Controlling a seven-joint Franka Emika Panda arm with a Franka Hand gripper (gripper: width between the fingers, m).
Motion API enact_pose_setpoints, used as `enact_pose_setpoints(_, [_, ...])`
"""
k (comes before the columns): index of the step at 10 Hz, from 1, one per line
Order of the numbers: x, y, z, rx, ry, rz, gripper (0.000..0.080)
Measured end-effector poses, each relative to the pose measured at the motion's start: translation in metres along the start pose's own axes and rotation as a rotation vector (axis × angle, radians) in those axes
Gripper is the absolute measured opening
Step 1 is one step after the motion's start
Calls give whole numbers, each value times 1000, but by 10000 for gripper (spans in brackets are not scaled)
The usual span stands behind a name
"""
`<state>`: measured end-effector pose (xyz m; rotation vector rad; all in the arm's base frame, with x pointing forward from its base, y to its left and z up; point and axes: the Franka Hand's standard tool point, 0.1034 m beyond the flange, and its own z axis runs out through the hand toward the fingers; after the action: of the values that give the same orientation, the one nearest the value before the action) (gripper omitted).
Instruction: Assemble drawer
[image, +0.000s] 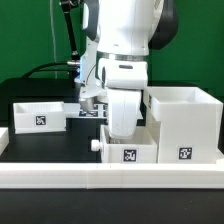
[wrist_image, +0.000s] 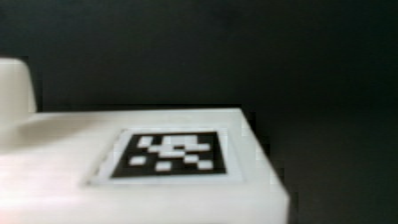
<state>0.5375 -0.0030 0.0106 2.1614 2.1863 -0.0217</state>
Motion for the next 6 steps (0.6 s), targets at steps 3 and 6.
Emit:
enact_pose_setpoints(3, [5,0,0,3,2,32,44])
enact_pose_setpoints(6, [10,-2,2,7,3,71,44])
